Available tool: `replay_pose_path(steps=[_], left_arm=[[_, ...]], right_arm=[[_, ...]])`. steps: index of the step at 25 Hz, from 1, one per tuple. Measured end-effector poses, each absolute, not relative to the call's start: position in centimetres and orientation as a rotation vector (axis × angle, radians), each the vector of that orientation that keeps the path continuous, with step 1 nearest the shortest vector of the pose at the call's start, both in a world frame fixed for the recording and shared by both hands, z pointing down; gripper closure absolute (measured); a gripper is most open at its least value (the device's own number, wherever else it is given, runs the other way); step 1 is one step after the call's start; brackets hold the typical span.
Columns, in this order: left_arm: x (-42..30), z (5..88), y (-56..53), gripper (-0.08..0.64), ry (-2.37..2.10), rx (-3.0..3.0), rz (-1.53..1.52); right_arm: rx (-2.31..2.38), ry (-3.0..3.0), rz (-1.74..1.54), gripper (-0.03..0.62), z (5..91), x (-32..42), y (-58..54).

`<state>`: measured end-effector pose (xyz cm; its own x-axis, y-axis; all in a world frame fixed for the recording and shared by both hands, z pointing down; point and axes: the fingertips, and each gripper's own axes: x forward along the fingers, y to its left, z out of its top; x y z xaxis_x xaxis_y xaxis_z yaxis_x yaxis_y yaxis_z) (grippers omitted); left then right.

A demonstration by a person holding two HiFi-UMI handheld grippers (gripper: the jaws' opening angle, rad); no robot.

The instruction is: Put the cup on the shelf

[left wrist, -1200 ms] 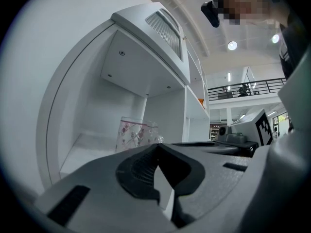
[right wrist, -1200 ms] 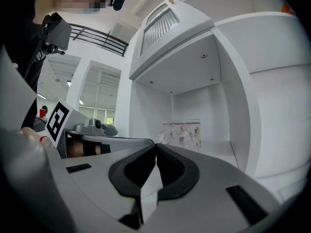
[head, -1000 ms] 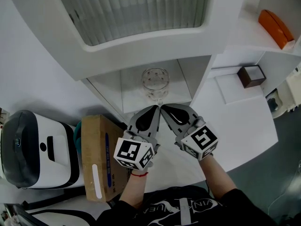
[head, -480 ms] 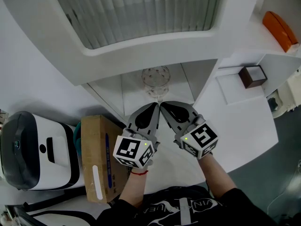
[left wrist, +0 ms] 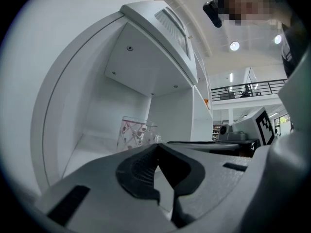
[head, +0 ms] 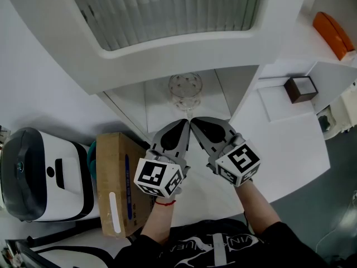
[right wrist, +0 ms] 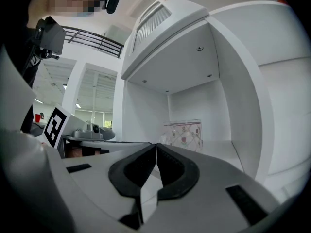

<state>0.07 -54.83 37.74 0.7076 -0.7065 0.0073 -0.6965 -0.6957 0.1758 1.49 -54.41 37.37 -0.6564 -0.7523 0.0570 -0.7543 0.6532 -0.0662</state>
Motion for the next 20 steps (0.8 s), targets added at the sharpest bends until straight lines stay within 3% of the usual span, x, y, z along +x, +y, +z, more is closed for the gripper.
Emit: replay_pose_path(steps=[20], left_arm=[[0.2, 37.5, -48.0, 0.555, -1.187, 2.74, -0.061]], right_arm=[[1.217, -2.857, 0.166, 0.589, 37.2, 1.5, -47.6]])
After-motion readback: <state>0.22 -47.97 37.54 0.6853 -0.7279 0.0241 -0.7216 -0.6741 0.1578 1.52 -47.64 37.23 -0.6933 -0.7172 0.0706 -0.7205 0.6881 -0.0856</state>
